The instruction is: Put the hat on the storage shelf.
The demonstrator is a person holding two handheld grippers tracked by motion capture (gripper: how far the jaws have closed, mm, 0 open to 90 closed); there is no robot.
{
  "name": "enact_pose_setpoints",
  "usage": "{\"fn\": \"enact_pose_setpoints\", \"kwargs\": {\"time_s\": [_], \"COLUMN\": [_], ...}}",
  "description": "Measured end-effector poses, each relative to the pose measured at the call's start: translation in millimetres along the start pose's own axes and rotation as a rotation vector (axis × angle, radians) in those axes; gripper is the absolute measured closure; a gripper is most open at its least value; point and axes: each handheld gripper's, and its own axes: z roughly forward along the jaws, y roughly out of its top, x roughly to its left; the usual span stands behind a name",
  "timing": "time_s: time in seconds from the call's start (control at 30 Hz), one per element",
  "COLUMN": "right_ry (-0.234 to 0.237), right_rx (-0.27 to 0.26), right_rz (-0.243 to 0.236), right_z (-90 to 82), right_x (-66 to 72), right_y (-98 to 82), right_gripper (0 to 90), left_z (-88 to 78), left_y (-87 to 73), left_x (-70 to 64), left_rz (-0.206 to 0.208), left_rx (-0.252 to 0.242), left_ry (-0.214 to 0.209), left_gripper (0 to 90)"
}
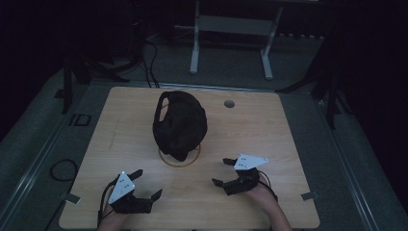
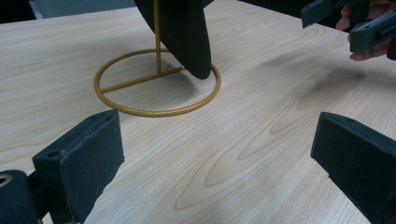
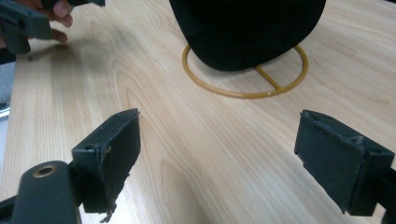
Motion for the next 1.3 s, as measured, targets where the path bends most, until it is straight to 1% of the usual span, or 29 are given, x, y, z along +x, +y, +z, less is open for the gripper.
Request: {"fn": "enact_pose_setpoints", "kwargs": {"time_s": [0.1, 0.17, 0.2, 0.27, 0.3, 0.47, 0.5, 0.53, 0.8, 0.9, 1.1, 1.3], "right_ry": [-0.004, -0.004, -0.007, -0.007, -0.01, -0.021, -0.03, -0.035, -0.056, -0.065, -0.063, -0.061], "right_rx": [0.008, 0.007, 0.01, 0.01, 0.013, 0.022, 0.027, 0.02, -0.003, 0.003, 0.019, 0.008], "right_rz": [-0.004, 0.0, 0.005, 0.005, 0.014, 0.037, 0.035, 0.039, 0.043, 0.04, 0.029, 0.038], "right_z": [-2.5, -3.3, -5.2, -5.2, -8.1, -12.2, -14.0, -16.9, -30.3, -32.1, -30.2, -31.4], "right_x": [-0.7, -1.0, -1.3, -1.3, -2.6, -5.2, -6.2, -7.3, -12.1, -12.9, -12.9, -14.5], "right_y": [-5.7, -7.6, -11.5, -11.5, -16.9, -25.2, -27.8, -29.5, -36.6, -38.2, -39.4, -40.0], "right_gripper": [14.3, 14.3, 14.3, 14.3, 14.3, 14.3, 14.3, 14.3, 14.7, 14.7, 14.7, 14.8], "left_z": [1.0, 1.2, 1.2, 1.4, 1.7, 2.1, 2.1, 2.1, 1.8, 1.5, 1.8, 1.6], "left_y": [-0.5, -0.6, -0.7, -0.7, -1.0, -0.9, -0.8, -0.8, -1.4, -1.5, -1.8, -1.8], "left_x": [-0.4, -0.4, -0.3, -0.3, -0.5, -1.0, -1.0, -1.0, -0.6, -0.1, -0.1, 0.0], "left_rz": [-0.001, -0.001, -0.001, 0.0, -0.001, 0.003, 0.003, 0.003, -0.001, -0.003, -0.005, -0.005], "left_rx": [0.005, 0.005, 0.006, 0.007, 0.007, 0.009, 0.008, 0.009, 0.007, 0.006, 0.005, 0.005], "left_ry": [-0.007, -0.008, -0.01, -0.011, -0.01, -0.01, -0.01, -0.011, -0.014, -0.016, -0.018, -0.019], "left_gripper": [2.8, 2.8, 2.8, 2.8, 2.8, 2.8, 2.8, 2.8, 2.8, 2.8, 2.8, 2.8]}}
